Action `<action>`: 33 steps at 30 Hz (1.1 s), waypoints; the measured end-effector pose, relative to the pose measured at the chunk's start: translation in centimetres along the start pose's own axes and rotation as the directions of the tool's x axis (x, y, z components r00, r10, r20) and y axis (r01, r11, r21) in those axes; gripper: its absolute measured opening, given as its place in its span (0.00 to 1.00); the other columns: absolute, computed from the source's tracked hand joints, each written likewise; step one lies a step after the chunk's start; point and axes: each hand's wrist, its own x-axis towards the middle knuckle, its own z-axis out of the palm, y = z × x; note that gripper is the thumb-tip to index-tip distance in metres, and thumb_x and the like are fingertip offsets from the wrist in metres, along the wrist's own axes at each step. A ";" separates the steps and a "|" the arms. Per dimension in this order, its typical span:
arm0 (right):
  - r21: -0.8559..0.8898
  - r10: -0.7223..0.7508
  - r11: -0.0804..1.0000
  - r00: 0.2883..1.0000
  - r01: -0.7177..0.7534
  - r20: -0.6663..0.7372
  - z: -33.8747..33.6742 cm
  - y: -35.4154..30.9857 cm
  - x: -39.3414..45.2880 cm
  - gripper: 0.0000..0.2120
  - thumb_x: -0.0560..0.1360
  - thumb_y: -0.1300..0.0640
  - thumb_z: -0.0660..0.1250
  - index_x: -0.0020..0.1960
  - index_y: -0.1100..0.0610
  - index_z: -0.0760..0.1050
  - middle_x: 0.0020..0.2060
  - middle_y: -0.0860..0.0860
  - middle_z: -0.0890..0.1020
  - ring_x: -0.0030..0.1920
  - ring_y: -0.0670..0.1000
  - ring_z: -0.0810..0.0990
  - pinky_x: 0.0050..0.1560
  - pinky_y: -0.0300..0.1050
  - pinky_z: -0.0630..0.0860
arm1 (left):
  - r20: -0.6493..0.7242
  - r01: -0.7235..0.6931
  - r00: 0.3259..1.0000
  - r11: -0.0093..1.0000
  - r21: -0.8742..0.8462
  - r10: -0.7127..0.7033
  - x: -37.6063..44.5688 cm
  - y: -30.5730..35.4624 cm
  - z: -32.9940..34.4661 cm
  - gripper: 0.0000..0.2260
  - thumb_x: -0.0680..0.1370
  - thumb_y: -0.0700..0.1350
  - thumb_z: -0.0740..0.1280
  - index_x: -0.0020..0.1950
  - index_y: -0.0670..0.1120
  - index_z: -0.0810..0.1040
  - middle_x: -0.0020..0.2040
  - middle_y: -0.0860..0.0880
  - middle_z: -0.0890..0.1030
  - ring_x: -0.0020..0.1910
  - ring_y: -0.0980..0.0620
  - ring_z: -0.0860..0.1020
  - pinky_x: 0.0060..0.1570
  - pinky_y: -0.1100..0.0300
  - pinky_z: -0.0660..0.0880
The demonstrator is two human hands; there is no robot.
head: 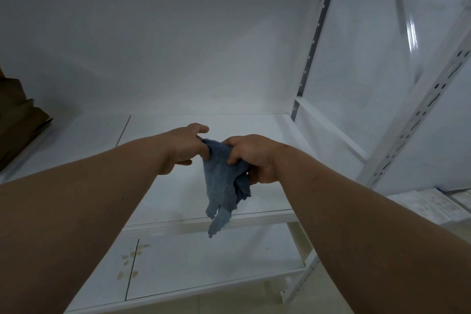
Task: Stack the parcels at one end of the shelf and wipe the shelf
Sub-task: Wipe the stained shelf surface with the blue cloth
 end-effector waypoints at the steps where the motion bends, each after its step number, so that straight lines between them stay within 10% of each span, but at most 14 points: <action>1: -0.018 0.000 1.000 1.000 0.000 0.009 0.0 0.1 0.0 0.19 0.75 0.70 0.57 0.61 0.56 0.75 0.56 0.60 0.78 0.53 0.60 0.79 0.51 0.56 0.81 | 0.037 0.002 0.999 1.000 0.027 -0.003 0.1 -0.2 -0.1 0.23 0.73 0.36 0.69 0.66 0.50 0.73 0.62 0.50 0.75 0.62 0.49 0.72 0.59 0.53 0.72; 6: -0.076 0.020 0.997 1.000 -0.020 0.002 -0.1 0.9 0.5 0.16 0.75 0.69 0.60 0.59 0.57 0.76 0.52 0.58 0.80 0.49 0.56 0.79 0.45 0.49 0.81 | 0.111 0.073 0.990 0.989 0.131 -0.088 0.0 -1.1 -0.3 0.07 0.75 0.38 0.69 0.52 0.43 0.79 0.53 0.43 0.82 0.53 0.47 0.79 0.60 0.49 0.74; 17: -0.406 0.090 0.908 0.995 -0.101 -0.046 -1.2 2.8 3.0 0.15 0.76 0.60 0.68 0.62 0.60 0.78 0.55 0.56 0.78 0.55 0.55 0.76 0.51 0.48 0.76 | 0.292 0.247 0.906 0.942 0.227 -0.308 1.0 -3.2 -0.7 0.06 0.78 0.40 0.68 0.54 0.43 0.79 0.48 0.44 0.82 0.39 0.49 0.82 0.42 0.54 0.80; 23: -0.655 -0.160 0.752 0.942 -0.077 -0.294 0.2 5.3 7.8 0.27 0.79 0.60 0.61 0.76 0.55 0.59 0.71 0.56 0.63 0.68 0.58 0.67 0.67 0.51 0.70 | -0.141 0.128 0.987 0.883 0.451 -0.071 5.4 -6.5 1.3 0.27 0.77 0.42 0.68 0.74 0.45 0.63 0.67 0.41 0.72 0.62 0.44 0.74 0.57 0.53 0.74; 28: -0.781 -0.133 0.624 0.981 -0.028 -0.142 2.1 8.9 11.4 0.25 0.77 0.56 0.63 0.73 0.52 0.64 0.68 0.56 0.64 0.68 0.59 0.67 0.67 0.53 0.70 | 0.009 -0.050 0.998 0.736 0.676 0.061 6.5 -9.7 2.9 0.21 0.79 0.46 0.65 0.71 0.45 0.70 0.68 0.43 0.72 0.64 0.46 0.72 0.62 0.56 0.70; 33: -0.909 0.017 0.417 0.999 0.022 0.032 3.3 11.4 14.1 0.41 0.75 0.40 0.65 0.79 0.47 0.47 0.79 0.54 0.46 0.78 0.60 0.46 0.76 0.59 0.54 | 0.192 -0.169 0.981 0.583 0.795 0.023 7.7 -11.8 3.3 0.25 0.80 0.49 0.63 0.75 0.44 0.64 0.76 0.47 0.61 0.74 0.49 0.62 0.71 0.57 0.61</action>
